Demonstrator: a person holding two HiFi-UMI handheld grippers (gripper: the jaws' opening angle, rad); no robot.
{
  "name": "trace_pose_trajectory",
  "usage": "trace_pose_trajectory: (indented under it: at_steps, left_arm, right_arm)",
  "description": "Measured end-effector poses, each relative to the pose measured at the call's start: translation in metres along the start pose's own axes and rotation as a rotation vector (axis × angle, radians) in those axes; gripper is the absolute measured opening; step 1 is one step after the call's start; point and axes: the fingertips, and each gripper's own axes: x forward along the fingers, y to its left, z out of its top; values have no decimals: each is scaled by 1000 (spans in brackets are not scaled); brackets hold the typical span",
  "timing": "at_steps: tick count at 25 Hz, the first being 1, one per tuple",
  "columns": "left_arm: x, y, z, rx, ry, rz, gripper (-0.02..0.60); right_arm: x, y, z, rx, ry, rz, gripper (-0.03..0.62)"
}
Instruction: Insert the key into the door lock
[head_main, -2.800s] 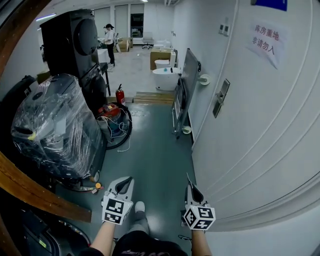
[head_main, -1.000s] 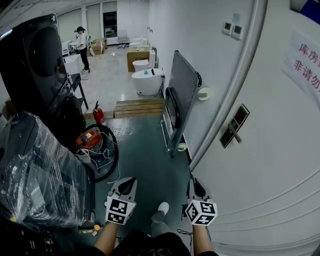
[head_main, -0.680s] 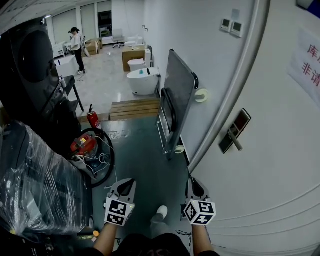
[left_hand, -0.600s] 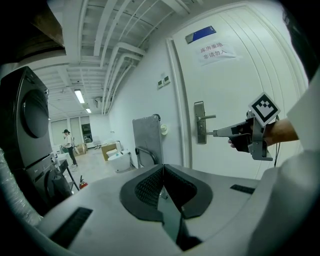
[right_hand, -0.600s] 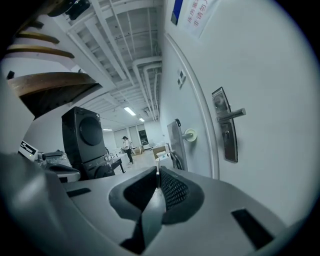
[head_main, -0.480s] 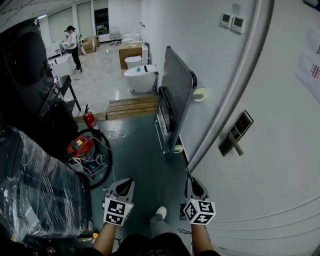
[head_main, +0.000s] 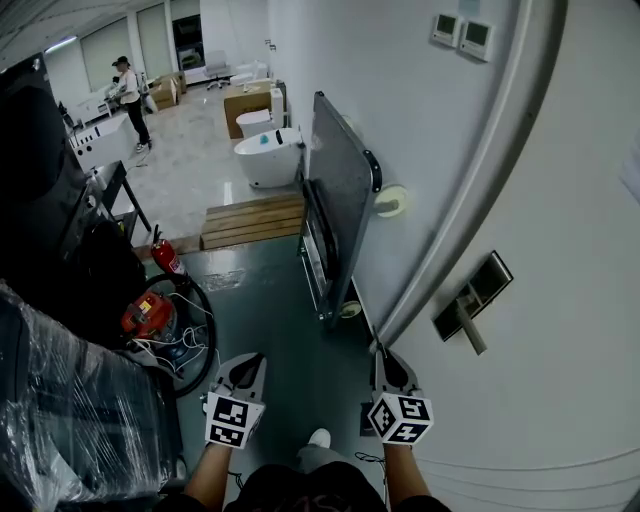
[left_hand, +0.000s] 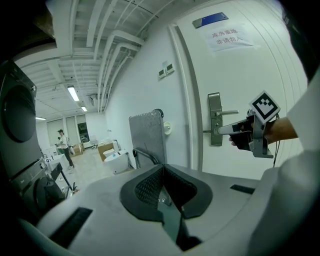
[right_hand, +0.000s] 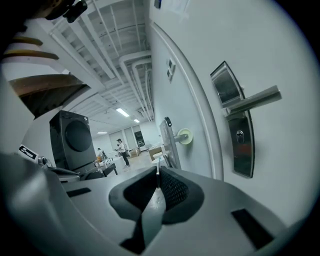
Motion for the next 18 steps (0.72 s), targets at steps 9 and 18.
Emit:
trace_pose_trajectory:
  at_steps: [9, 18]
  left_arm:
    - [54, 19, 26, 30, 9, -7, 12]
    - [96, 2, 55, 108, -15, -85, 14]
  right_arm:
    - [47, -23, 20, 52, -6, 5, 80]
    - [51, -44, 32, 79, -53, -33, 80]
